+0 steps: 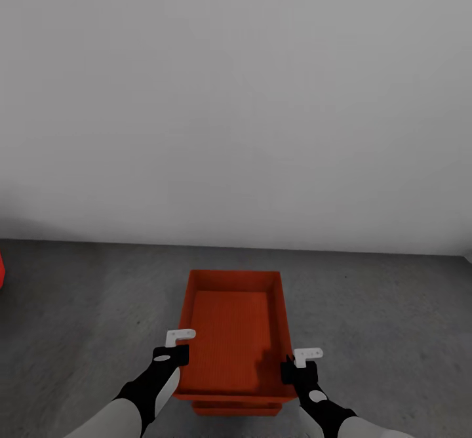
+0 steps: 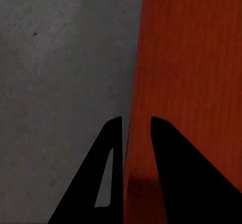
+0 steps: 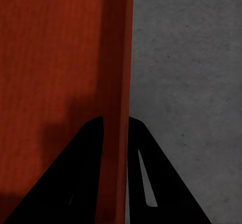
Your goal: Move the two storage containers from the living room to the garage. In the garage, place one container on the floor and stack the other container on top of it (either order is fine).
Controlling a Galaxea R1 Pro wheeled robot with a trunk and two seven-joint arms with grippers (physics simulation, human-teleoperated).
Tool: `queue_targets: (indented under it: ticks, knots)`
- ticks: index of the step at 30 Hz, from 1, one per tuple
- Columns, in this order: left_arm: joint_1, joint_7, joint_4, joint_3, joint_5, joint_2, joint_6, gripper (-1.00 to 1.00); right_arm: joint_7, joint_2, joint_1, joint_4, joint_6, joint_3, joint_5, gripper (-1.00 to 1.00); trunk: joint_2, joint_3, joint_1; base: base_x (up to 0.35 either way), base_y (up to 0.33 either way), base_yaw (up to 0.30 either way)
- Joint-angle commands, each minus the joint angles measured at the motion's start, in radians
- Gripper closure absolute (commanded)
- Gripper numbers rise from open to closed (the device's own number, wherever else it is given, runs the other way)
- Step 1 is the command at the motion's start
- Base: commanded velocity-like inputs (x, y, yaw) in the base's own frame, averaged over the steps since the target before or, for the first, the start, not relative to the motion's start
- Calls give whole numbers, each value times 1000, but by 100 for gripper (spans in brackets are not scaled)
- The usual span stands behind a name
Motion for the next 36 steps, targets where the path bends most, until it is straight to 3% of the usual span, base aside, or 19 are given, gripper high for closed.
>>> queue_targets:
  ticks: [1, 36]
  knots:
    - [0, 12, -3, -2, 3, -1, 6, 100, -9, 1, -1, 3, -7, -19, -24, 100, -1, -1, 0, 0, 0, 0]
    - [0, 12, -2, -2, 2, -1, 6, 100, -9, 1, -1, 3, -7, -19, -23, 100, -1, -1, 0, 0, -39, 0]
